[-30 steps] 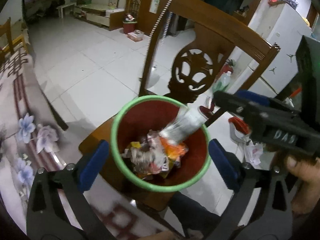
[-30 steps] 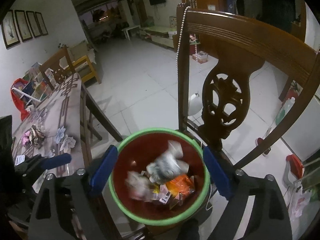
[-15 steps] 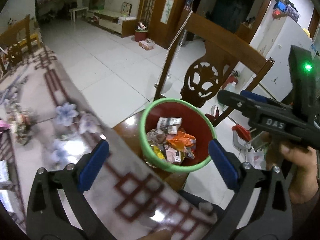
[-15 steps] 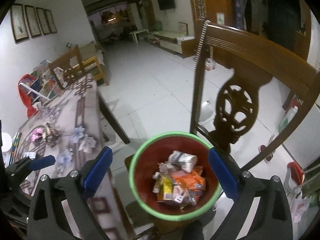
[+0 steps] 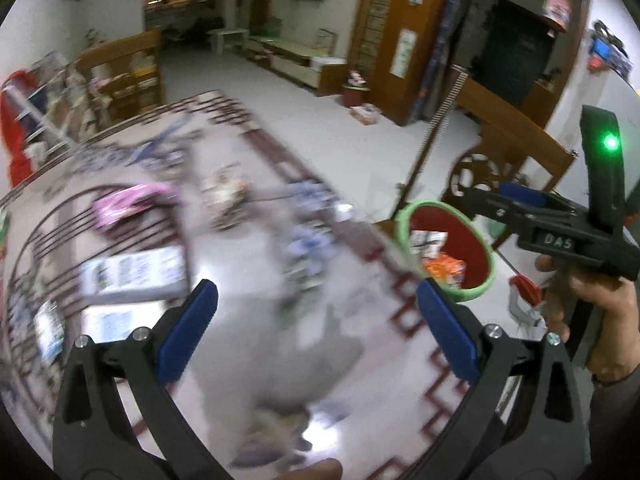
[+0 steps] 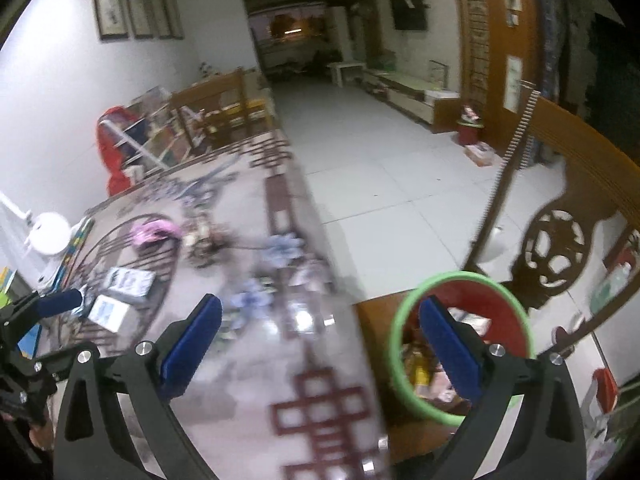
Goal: Collect trash
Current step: 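Move both tools back over the table toward the milk cartons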
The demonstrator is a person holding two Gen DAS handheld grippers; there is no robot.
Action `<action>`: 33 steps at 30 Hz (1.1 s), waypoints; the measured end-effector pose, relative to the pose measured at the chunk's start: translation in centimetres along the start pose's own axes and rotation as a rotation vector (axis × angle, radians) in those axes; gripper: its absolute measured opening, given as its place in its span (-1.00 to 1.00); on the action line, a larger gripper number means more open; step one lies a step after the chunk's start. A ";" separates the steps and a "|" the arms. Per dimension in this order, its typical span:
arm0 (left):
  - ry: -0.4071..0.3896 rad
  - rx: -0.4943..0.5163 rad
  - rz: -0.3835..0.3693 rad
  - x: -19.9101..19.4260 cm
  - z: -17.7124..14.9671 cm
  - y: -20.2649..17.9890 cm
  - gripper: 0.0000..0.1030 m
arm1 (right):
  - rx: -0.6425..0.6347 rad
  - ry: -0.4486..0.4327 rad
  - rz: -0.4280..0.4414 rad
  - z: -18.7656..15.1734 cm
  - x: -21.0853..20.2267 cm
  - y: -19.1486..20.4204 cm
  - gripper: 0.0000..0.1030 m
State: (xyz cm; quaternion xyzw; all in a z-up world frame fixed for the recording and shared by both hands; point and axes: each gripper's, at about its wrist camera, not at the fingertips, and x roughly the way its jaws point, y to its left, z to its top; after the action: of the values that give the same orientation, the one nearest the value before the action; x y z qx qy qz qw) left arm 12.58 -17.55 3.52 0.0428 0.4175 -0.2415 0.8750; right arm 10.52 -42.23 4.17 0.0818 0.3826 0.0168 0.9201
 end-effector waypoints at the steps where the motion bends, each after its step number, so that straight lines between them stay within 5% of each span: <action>1: -0.001 -0.015 0.011 -0.5 -0.4 1.0 0.89 | -0.011 0.005 0.010 0.0 0.3 1.0 0.86; 10: 0.001 -0.192 0.124 -4.3 -4.5 10.9 0.89 | -0.154 0.065 0.112 -1.4 2.8 10.9 0.86; 20: 0.045 -0.357 0.169 -6.4 -7.2 19.5 0.89 | -0.316 0.117 0.219 -3.1 5.5 20.1 0.86; 33: 0.123 -0.493 0.202 -2.4 -8.8 27.9 0.89 | -0.622 0.195 0.334 -5.0 12.5 29.7 0.85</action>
State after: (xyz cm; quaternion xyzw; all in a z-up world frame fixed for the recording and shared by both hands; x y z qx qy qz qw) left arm 17.86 10.39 -3.91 -0.1153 0.5097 -0.0411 0.8516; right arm 16.76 -11.05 -3.17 -0.1425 0.4266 0.2902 0.8447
